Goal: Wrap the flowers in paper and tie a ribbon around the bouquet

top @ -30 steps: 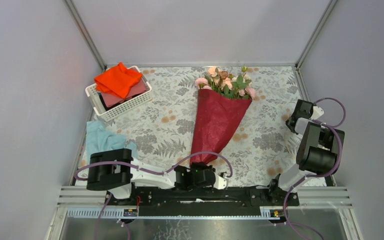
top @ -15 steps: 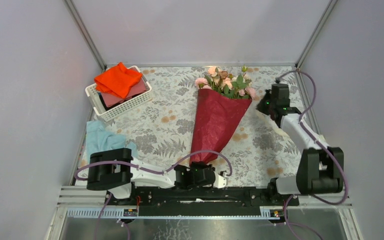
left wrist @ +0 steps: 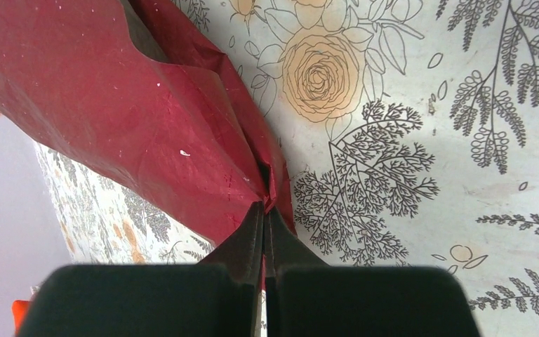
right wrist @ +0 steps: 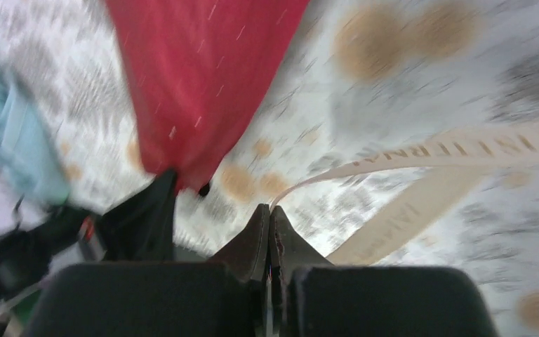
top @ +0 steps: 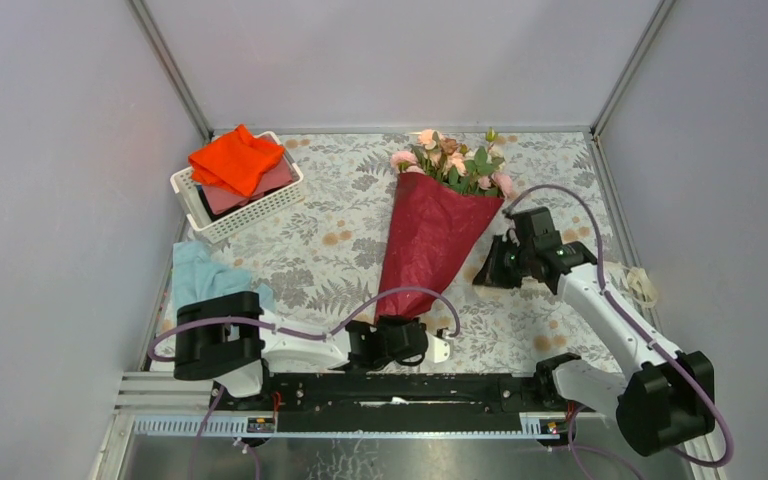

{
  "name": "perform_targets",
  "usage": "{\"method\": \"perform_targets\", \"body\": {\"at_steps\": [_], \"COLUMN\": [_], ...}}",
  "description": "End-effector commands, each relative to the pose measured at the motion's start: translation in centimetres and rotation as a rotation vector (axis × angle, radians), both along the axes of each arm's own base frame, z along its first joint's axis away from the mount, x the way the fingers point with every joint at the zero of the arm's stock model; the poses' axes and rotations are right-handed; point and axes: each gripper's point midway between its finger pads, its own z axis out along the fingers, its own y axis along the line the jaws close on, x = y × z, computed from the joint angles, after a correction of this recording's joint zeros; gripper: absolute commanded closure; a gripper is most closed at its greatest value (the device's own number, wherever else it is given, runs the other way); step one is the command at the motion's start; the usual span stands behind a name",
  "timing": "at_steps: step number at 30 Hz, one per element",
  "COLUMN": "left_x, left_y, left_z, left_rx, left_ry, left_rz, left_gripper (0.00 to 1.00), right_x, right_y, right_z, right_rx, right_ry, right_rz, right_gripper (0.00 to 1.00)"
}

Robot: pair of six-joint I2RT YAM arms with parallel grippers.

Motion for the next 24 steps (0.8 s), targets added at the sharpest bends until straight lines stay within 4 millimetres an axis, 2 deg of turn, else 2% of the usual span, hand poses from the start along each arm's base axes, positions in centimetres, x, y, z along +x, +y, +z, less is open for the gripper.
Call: {"method": "perform_targets", "body": {"at_steps": [1,3,5,7,10,11,13,14,16,21,24], "left_x": [0.5,0.6,0.7,0.6,0.6,0.6,0.6,0.6,0.7,0.6,0.7], "left_y": [-0.5,-0.5,-0.5,-0.2,-0.1,-0.1,-0.1,-0.1,-0.1,-0.2,-0.1], "left_z": [1.1,1.1,1.2,0.9,0.9,1.0,1.0,1.1,1.2,1.2,1.2], "left_rx": [-0.044,-0.048,-0.054,-0.035,-0.033,-0.035,-0.037,-0.04,-0.043,-0.047,-0.047], "left_ry": [0.004,0.006,0.011,0.019,0.022,0.022,0.022,0.021,0.02,0.025,0.02], "left_rz": [0.024,0.029,0.031,0.032,0.034,0.033,0.035,0.036,0.036,0.033,0.038], "left_gripper": [1.0,1.0,1.0,1.0,1.0,1.0,1.0,1.0,1.0,1.0,1.0], "right_x": [-7.0,-6.6,-5.1,-3.4,-2.1,-1.7,-0.7,-0.4,0.0,-0.1,-0.4], "right_y": [6.7,8.7,8.9,7.9,6.0,4.9,2.7,1.6,0.1,-0.3,-2.0], "right_z": [3.4,8.3,13.9,19.1,25.4,28.5,31.3,32.1,32.2,27.7,25.6], "right_rx": [0.347,0.474,0.507,0.438,0.317,0.279,0.187,0.147,0.083,0.031,-0.054], "right_ry": [0.176,0.036,-0.161,-0.335,-0.51,-0.599,-0.69,-0.717,-0.73,-0.605,-0.558], "right_rz": [0.243,0.321,0.321,0.303,0.271,0.234,0.141,0.092,0.034,0.022,-0.027], "right_gripper": [1.0,1.0,1.0,1.0,1.0,1.0,1.0,1.0,1.0,1.0,1.0]}}
